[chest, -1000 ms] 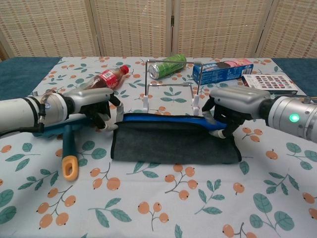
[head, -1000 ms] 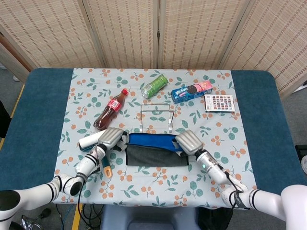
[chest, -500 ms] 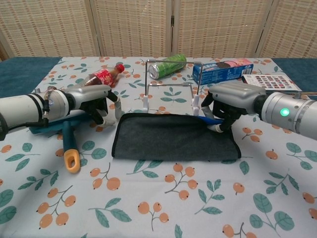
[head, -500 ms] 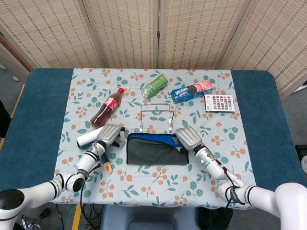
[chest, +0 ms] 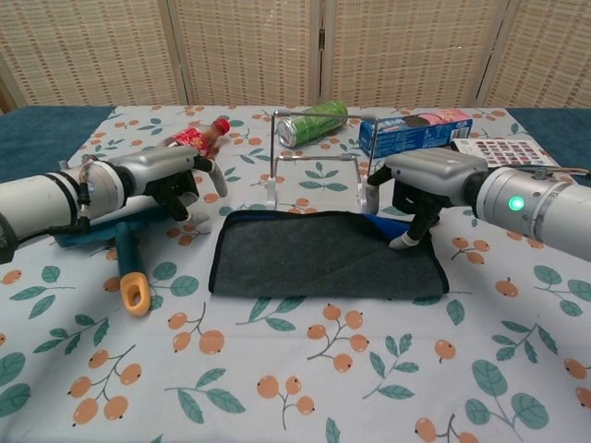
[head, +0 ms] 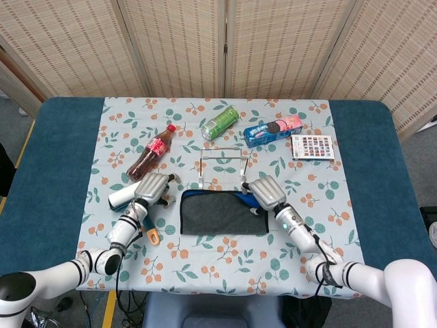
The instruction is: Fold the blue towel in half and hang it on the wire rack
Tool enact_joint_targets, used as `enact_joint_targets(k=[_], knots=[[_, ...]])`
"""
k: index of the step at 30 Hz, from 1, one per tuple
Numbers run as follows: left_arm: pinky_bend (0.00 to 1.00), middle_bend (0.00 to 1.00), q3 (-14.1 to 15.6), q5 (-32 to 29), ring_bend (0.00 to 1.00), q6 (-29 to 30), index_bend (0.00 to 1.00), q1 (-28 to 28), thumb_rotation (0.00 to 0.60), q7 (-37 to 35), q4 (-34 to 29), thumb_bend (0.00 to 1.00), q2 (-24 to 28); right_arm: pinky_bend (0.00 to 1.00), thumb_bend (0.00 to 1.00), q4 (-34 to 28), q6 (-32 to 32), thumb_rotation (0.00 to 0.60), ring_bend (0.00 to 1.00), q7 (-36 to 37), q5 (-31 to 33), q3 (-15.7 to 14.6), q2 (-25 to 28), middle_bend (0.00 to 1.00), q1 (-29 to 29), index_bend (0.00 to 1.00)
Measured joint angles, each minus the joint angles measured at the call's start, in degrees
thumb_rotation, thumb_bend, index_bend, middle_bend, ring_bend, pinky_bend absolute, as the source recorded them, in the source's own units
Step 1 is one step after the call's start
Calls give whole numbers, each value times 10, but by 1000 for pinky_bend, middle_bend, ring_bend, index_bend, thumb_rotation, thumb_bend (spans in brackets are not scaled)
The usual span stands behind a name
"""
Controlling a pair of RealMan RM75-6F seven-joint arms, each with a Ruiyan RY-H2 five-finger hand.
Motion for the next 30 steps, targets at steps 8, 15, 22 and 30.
enact_joint_targets(k=[8,15,22,30], knots=[[1000,845,-4,4,784,32,278,14,600,8,-30,313,13,965,96,9,8,600,870,-12,0,1,-1,911,3,400],[1000,843,-1,14,784,53,270,29,600,13,-74,313,38,964,105,11,15,600,870,-16,2,2,5,911,2,400],[1000,837,3,19,777,68,269,43,600,18,-112,313,63,965,191,-6,26,600,870,-25,3,-2,22,911,-7,400],[1000,830,8,26,764,88,269,61,600,21,-150,313,88,964,194,-40,52,600,870,-28,4,-6,56,911,-28,400]])
